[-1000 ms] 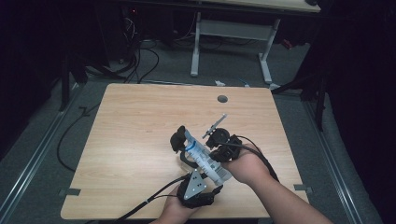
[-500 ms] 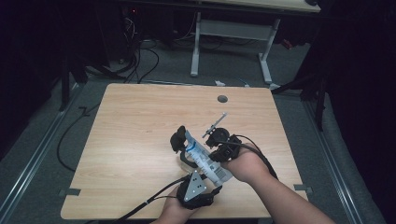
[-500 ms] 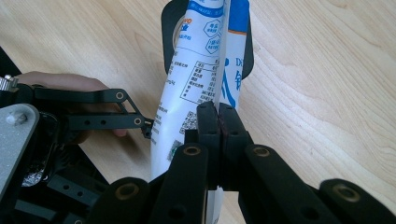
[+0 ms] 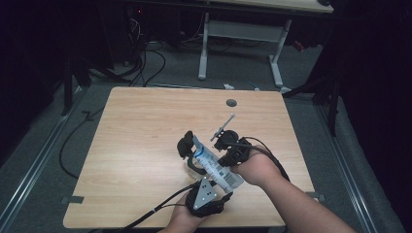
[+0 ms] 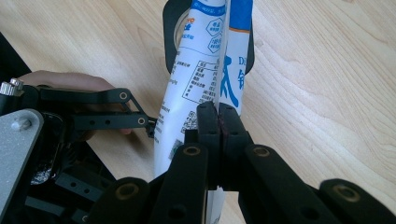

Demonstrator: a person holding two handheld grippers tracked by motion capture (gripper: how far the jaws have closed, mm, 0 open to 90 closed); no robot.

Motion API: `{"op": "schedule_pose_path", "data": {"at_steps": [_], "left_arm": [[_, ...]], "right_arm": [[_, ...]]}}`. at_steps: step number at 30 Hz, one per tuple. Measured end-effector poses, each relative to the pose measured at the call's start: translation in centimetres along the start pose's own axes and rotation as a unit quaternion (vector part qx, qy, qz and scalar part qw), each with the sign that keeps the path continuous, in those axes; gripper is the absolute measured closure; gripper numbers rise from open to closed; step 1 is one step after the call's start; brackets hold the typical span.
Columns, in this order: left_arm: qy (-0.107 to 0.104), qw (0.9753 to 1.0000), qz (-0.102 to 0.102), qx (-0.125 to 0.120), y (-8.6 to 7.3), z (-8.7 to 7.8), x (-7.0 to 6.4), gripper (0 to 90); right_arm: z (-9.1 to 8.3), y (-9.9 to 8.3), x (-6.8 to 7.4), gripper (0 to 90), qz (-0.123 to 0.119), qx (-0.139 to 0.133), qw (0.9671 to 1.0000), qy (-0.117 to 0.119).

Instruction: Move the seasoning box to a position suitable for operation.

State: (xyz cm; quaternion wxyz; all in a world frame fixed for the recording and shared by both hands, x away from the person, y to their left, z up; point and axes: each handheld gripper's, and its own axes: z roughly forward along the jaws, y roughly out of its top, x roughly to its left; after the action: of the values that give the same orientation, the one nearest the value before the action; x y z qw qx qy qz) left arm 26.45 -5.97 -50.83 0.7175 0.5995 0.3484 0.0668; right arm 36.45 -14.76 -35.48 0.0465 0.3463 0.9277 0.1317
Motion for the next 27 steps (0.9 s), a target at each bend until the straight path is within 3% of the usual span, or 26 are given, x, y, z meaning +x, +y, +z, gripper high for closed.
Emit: {"op": "schedule_pose_path", "data": {"at_steps": [11, 27], "left_arm": [[0.009, 0.9999, -0.012, -0.006, 0.42, 0.09, -0.04, 44.4], [0.004, 0.9999, -0.008, -0.008, 0.32, 0.26, -0.24, 43.2]], "right_arm": [[-0.09, 0.46, -0.13, 89.9, -0.001, 0.002, 1.0000, -0.006], [-0.29, 0.65, 0.22, 90.0, -0.004, -0.001, 0.9999, -0.013]]}}
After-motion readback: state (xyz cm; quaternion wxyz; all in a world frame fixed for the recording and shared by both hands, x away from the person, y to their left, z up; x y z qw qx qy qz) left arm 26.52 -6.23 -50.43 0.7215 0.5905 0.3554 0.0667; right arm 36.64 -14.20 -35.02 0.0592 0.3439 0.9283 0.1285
